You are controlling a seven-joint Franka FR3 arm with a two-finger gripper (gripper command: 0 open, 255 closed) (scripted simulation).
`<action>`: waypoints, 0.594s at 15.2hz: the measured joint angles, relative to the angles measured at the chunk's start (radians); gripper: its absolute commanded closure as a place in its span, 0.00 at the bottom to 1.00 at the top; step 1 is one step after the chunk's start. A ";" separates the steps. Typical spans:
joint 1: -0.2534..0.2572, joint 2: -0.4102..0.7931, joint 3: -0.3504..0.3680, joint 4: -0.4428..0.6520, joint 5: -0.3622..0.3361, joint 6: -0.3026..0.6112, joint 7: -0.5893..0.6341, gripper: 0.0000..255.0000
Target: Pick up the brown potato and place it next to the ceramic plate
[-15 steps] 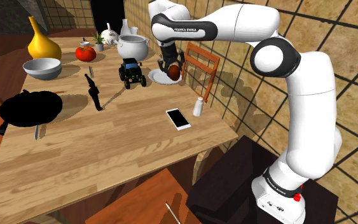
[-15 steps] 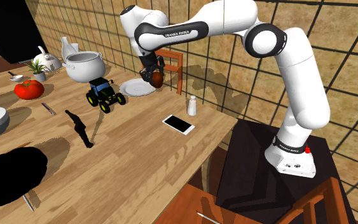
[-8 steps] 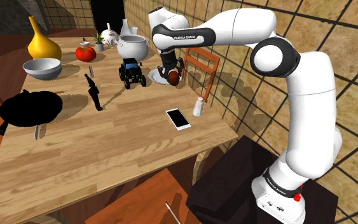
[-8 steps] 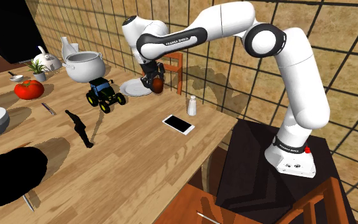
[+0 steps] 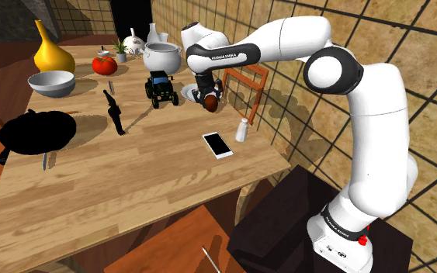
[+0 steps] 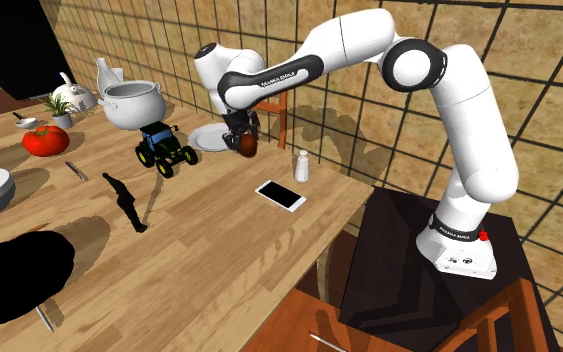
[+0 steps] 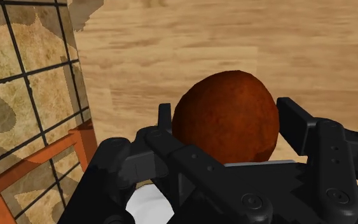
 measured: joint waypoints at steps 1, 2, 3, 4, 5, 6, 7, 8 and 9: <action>-0.001 0.003 -0.001 -0.008 -0.001 0.011 0.003 1.00; -0.002 0.008 -0.002 -0.014 -0.003 0.021 0.005 1.00; -0.003 0.011 -0.002 -0.023 -0.004 0.033 0.009 1.00; -0.005 0.010 -0.003 -0.036 -0.005 0.044 0.012 1.00; -0.006 0.015 -0.003 -0.041 -0.007 0.054 0.014 1.00; -0.005 0.017 -0.004 -0.051 -0.008 0.065 0.019 1.00; -0.004 0.023 -0.004 -0.054 -0.010 0.073 0.023 1.00; -0.004 0.023 -0.005 -0.061 -0.013 0.085 0.028 1.00; -0.006 0.023 -0.005 -0.065 -0.014 0.094 0.029 1.00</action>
